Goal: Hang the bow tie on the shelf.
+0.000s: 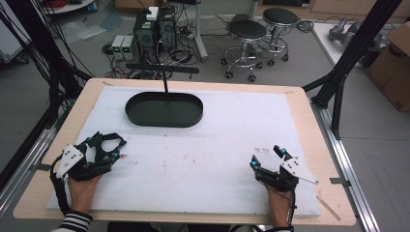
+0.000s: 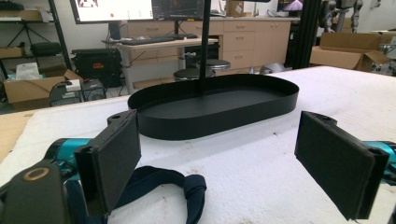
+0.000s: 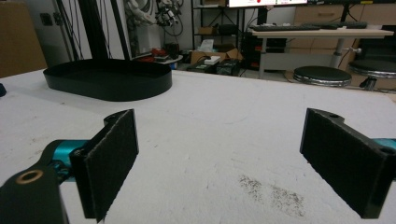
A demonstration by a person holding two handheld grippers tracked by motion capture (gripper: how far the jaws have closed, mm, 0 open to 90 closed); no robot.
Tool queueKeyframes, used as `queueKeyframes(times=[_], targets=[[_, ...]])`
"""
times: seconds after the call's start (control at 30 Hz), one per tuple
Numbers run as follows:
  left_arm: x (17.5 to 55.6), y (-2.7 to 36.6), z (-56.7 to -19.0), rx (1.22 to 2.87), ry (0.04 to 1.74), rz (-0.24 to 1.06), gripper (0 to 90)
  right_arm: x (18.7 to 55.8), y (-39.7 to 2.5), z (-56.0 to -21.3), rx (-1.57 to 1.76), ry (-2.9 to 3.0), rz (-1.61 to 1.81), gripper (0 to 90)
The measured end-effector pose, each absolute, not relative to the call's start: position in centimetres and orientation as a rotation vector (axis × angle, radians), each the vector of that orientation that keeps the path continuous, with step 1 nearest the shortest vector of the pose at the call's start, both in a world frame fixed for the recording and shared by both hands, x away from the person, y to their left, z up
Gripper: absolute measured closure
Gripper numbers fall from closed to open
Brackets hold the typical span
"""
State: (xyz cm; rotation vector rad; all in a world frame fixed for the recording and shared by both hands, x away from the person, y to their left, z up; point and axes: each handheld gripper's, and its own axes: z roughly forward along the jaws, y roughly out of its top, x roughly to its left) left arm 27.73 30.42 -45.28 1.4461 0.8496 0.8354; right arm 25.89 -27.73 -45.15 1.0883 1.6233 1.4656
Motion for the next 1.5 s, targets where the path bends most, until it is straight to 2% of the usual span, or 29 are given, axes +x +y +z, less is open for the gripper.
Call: queueKeyframes(times=[1.03,1.3,1.47,1.5], targets=[[27.7,30.6,-45.2,1.425,0.876,0.832,15.3,25.8,-27.7,-45.2,1.071,1.615,1.465,10.5],[27.8,31.0,-44.7,1.434,0.883,0.779,14.8,25.7,-27.7,-45.2,1.075,1.614,1.471,10.5],[28.1,31.1,-43.7,1.562,0.844,0.765,14.9,25.7,-27.7,-45.2,1.073,1.612,1.468,10.5],[28.2,31.2,-43.5,1.628,0.836,0.771,14.9,25.7,-27.7,-45.2,1.070,1.611,1.466,10.5]])
